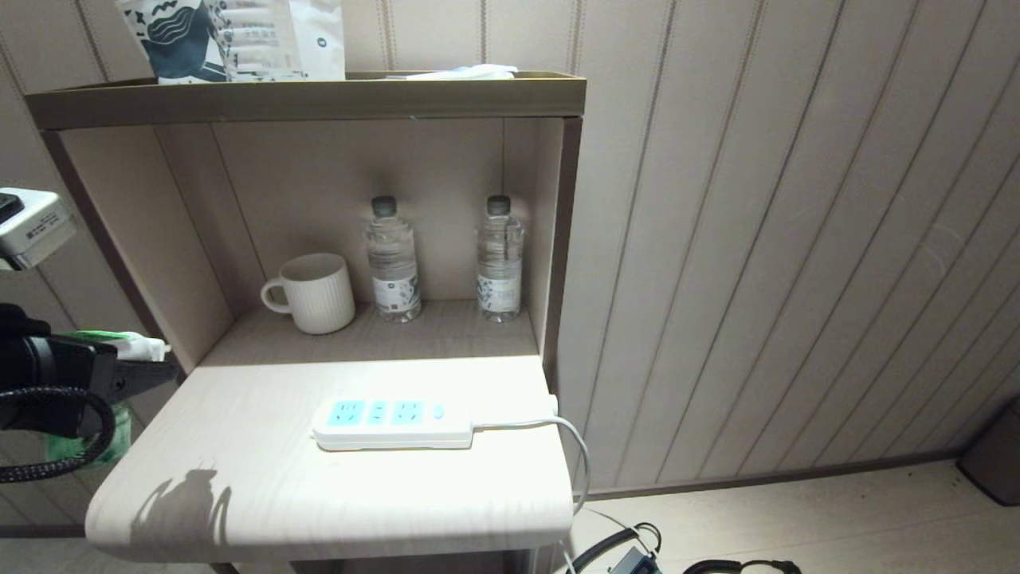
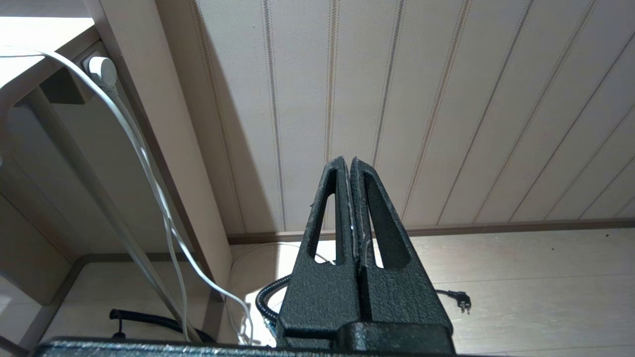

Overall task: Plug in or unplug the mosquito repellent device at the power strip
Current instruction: Insert the plug into the socket

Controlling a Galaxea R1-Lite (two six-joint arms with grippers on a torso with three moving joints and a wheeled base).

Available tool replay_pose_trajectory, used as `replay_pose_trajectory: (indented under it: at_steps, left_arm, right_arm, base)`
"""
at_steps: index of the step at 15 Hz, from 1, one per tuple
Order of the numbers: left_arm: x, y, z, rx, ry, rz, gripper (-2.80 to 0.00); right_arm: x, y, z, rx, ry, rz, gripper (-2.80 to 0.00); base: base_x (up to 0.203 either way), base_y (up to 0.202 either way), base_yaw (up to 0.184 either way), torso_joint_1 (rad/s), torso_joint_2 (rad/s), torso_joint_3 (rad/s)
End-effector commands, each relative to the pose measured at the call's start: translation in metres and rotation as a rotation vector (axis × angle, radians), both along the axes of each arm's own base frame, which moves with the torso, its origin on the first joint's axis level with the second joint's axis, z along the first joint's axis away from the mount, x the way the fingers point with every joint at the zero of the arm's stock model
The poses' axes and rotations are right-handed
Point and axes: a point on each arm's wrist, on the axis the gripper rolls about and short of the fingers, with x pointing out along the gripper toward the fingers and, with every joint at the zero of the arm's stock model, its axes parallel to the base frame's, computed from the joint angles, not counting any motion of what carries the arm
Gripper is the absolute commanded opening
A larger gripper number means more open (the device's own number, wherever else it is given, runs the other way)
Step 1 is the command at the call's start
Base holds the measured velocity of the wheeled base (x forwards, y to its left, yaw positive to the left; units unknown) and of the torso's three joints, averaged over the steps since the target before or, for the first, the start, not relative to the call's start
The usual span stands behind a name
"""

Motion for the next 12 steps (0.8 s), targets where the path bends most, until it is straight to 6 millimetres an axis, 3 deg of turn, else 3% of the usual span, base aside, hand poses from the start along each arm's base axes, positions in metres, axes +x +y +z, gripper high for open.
replay_pose_trajectory:
  at_steps: [1,7,12]
  left_arm:
    - [0.009,-0.005,0.004,0.001,0.154,-0.038,-2.8]
    - [0.028,-0.018,0.025,-0.11,0.61,-0.171,-2.8]
    - [0.063,-0.034,0.038,-0.088,0.721,-0.153,-2.8]
  right_arm:
    - [0.0,0.0,0.0,0.0,-0.002,0.001,-2.8]
    - [0.0,0.0,0.0,0.0,-0.002,0.001,-2.8]
    - [0.0,0.0,0.0,0.0,0.001,0.001,-2.8]
  base:
    - [0.0,0.0,0.0,0.0,0.0,0.0]
    - [0.0,0.0,0.0,0.0,0.0,0.0]
    - [0.0,0.0,0.0,0.0,0.0,0.0]
